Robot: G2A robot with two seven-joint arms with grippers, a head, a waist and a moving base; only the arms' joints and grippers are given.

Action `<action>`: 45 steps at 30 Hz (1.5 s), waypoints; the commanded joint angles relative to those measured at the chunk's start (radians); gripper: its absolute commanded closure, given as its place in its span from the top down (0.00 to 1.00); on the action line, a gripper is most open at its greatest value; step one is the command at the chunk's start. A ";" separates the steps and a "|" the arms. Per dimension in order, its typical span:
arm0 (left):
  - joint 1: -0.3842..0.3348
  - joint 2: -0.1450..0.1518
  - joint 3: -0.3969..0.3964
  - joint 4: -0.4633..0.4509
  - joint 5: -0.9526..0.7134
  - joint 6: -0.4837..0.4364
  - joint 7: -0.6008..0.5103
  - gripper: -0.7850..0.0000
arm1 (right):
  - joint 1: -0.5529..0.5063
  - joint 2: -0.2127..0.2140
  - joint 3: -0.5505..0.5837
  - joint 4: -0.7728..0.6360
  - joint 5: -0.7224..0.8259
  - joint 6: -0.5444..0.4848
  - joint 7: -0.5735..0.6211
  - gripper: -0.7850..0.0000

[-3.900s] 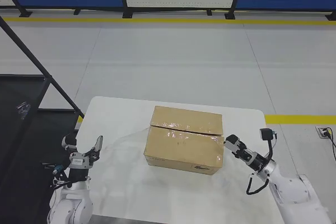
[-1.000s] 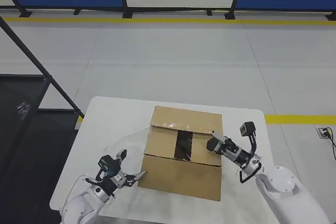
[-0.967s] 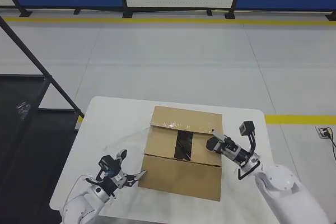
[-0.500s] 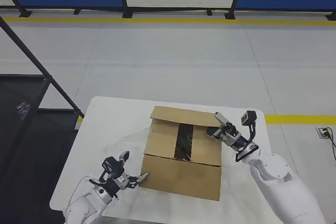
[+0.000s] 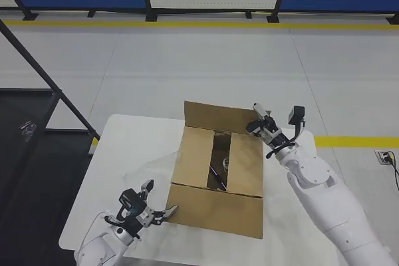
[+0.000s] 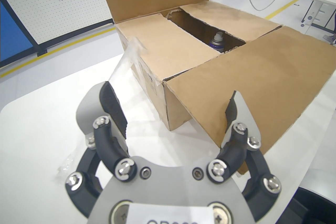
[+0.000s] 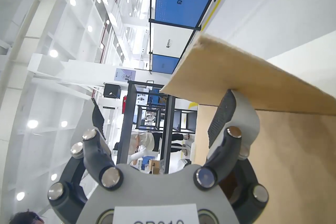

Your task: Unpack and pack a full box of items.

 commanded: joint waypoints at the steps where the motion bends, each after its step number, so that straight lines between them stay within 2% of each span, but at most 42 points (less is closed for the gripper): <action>1: 0.003 0.001 0.000 -0.002 -0.003 0.000 0.001 1.00 | 0.032 -0.013 -0.021 0.048 -0.024 -0.024 -0.004 1.00; 15: -0.006 0.004 0.015 0.016 -0.037 0.031 -0.012 1.00 | 0.034 -0.015 -0.028 0.052 -0.034 -0.027 0.001 1.00; 17: -0.014 0.004 0.022 0.017 -0.035 0.027 -0.022 1.00 | 0.030 -0.015 -0.027 0.057 -0.045 0.007 0.021 1.00; 18: -0.018 0.005 0.025 0.017 -0.032 0.022 -0.027 1.00 | 0.039 -0.021 -0.027 0.065 -0.046 0.037 -0.024 1.00; 23: -0.029 0.005 0.046 0.012 -0.021 0.018 -0.044 1.00 | 0.126 -0.073 -0.081 0.150 0.001 0.100 -0.119 1.00; 29: -0.022 0.006 0.053 0.013 -0.024 0.039 -0.042 1.00 | 0.251 -0.151 -0.164 0.364 -0.004 0.151 -0.216 1.00; 33: -0.013 0.008 0.050 0.013 -0.030 0.049 -0.036 1.00 | 0.309 -0.202 -0.204 0.498 0.007 0.170 -0.227 1.00; 37: -0.009 0.010 0.050 0.016 -0.028 0.054 -0.039 1.00 | 0.352 -0.242 -0.224 0.609 0.023 0.189 -0.176 1.00; 45: -0.019 0.013 0.060 0.036 -0.022 0.051 -0.057 1.00 | 0.402 -0.289 -0.232 0.741 0.010 0.183 -0.135 1.00</action>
